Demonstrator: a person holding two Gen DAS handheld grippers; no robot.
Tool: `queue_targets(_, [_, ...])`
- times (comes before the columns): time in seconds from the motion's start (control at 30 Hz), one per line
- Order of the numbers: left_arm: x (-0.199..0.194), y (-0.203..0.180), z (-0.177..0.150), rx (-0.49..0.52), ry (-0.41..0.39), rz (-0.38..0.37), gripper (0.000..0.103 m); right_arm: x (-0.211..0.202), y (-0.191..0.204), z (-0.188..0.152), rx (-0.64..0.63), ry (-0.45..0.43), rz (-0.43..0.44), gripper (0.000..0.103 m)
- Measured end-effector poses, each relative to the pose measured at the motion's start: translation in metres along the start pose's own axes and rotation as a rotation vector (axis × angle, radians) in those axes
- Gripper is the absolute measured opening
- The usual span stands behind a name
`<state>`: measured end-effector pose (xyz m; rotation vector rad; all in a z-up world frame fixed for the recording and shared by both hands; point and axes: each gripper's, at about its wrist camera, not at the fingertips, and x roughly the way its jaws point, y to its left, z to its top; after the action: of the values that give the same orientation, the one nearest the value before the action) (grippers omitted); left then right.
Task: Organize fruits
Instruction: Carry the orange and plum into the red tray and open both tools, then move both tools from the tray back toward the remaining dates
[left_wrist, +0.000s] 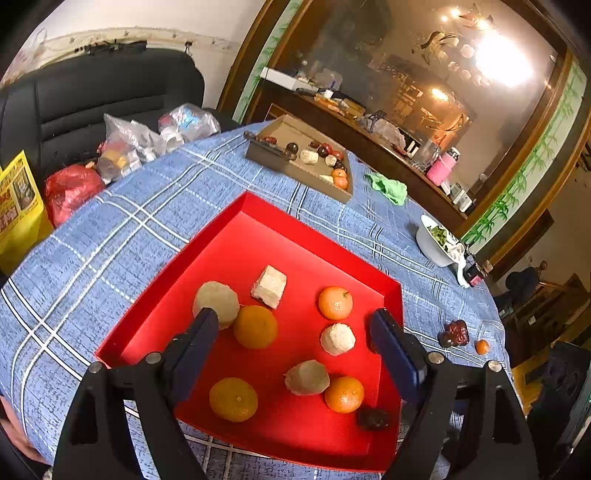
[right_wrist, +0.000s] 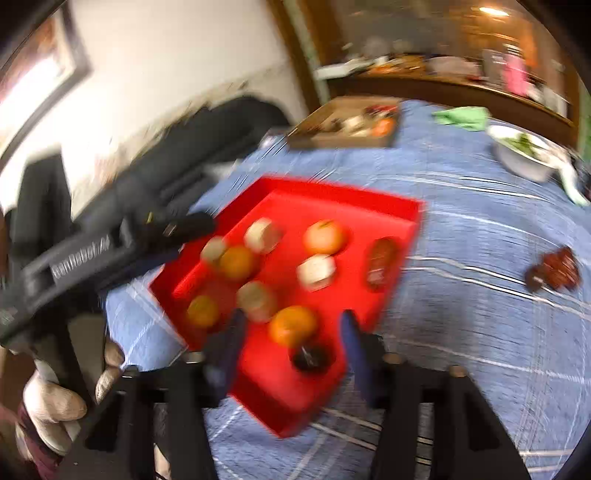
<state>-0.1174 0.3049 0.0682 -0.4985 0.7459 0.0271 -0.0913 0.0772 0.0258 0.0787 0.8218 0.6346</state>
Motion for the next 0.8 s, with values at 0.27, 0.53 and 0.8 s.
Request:
queue_targets(0.27, [0.000, -0.015, -0.007, 0.019, 0.022, -0.051, 0.084, -0.013, -0.045, -0.003, 0.170, -0.052, -0.041, 0.064])
queue_targets(0.53, [0.002, -0.038, -0.015, 0.090, 0.032, -0.063, 0.084, -0.016, -0.043, -0.014, 0.158, -0.053, -0.061, 0.064])
queue_targets(0.8, [0.001, -0.053, -0.022, 0.132, 0.026, -0.080, 0.084, -0.012, -0.050, -0.018, 0.181, -0.039, -0.057, 0.064])
